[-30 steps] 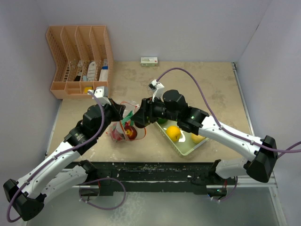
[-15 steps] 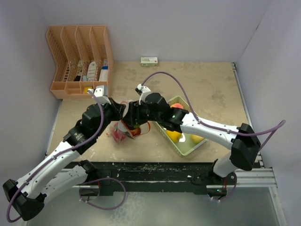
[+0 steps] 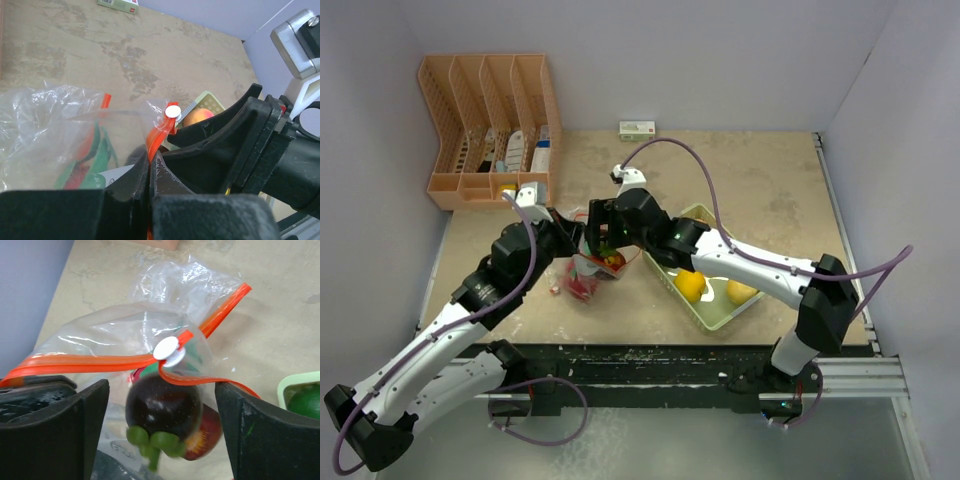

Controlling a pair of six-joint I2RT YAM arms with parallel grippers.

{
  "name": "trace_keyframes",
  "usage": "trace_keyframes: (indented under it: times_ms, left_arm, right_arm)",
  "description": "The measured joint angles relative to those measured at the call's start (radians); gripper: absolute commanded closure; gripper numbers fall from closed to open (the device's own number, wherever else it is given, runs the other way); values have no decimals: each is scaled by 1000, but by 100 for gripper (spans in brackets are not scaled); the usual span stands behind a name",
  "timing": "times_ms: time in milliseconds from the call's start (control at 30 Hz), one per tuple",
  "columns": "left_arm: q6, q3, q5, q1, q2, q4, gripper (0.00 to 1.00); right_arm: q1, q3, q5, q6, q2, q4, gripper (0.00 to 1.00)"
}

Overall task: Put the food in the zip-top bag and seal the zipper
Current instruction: Place the fake fruit in the zipper food storage bag.

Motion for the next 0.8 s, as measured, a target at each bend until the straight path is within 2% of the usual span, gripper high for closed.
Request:
trace_keyframes:
  times_ms: [267, 567, 800]
  left_arm:
    - [-2, 0, 0, 0, 1, -2, 100]
    - [-1, 0, 3, 0, 2, -2, 100]
    - [1, 16, 2, 0, -22, -43, 100]
  right_arm:
    - [5, 0, 2, -39, -13, -14, 10]
    - [23, -56, 58, -32, -209, -65, 14]
    - [21, -158, 8, -53, -202, -82, 20]
